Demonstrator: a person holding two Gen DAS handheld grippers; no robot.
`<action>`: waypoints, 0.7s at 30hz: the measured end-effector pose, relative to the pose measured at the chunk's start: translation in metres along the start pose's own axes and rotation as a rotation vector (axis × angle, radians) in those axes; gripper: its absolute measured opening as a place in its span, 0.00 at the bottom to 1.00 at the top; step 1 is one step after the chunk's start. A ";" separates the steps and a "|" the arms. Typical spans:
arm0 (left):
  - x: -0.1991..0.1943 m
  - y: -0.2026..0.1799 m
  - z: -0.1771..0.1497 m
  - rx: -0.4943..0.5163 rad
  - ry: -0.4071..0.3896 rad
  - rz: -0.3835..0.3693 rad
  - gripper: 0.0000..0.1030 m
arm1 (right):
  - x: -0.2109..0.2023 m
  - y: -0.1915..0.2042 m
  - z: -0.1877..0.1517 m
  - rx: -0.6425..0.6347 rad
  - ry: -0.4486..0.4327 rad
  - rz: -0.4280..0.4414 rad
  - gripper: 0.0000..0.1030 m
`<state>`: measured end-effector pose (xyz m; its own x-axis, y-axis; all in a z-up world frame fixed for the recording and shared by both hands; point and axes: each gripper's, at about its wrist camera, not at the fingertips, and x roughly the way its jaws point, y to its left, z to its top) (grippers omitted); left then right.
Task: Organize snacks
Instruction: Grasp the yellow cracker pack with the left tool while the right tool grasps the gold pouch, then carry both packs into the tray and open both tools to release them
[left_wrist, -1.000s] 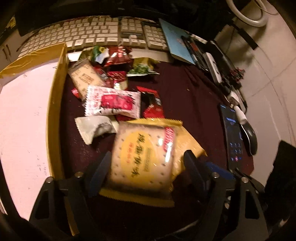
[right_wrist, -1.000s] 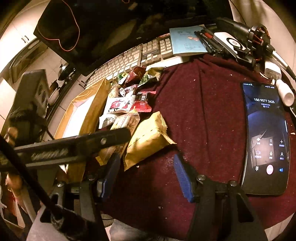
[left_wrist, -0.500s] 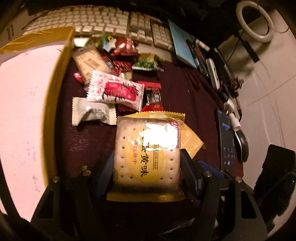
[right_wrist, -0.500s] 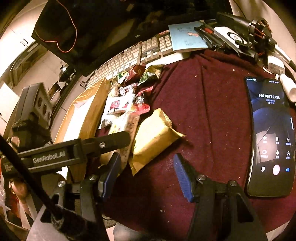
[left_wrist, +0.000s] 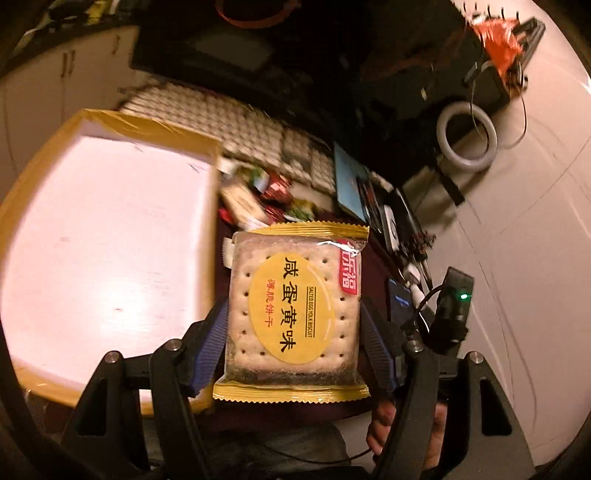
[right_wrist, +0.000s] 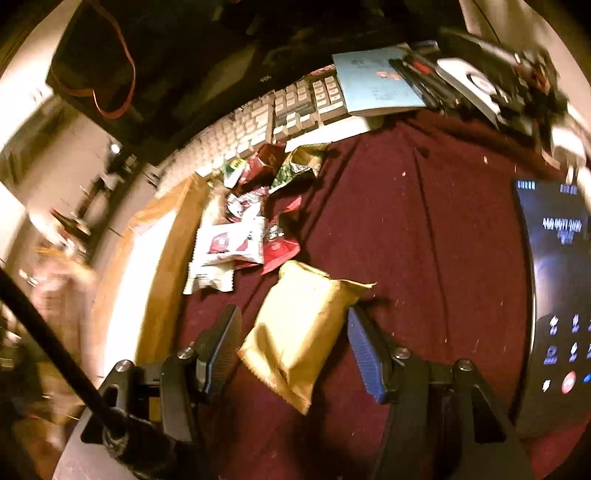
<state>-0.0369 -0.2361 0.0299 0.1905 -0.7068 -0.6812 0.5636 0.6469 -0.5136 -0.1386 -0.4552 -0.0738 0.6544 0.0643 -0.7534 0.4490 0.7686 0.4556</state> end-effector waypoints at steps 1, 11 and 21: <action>-0.008 0.005 0.000 -0.004 -0.024 0.026 0.67 | 0.002 0.005 -0.003 -0.031 0.002 -0.031 0.49; -0.042 0.061 -0.009 -0.131 -0.102 0.199 0.67 | 0.018 0.032 -0.003 -0.163 -0.008 -0.224 0.60; -0.046 0.089 -0.014 -0.158 -0.116 0.317 0.67 | -0.001 0.020 -0.025 -0.211 -0.090 -0.254 0.42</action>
<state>-0.0068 -0.1424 0.0084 0.4304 -0.4857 -0.7608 0.3324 0.8689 -0.3667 -0.1456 -0.4242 -0.0757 0.5930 -0.1957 -0.7811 0.4752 0.8681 0.1433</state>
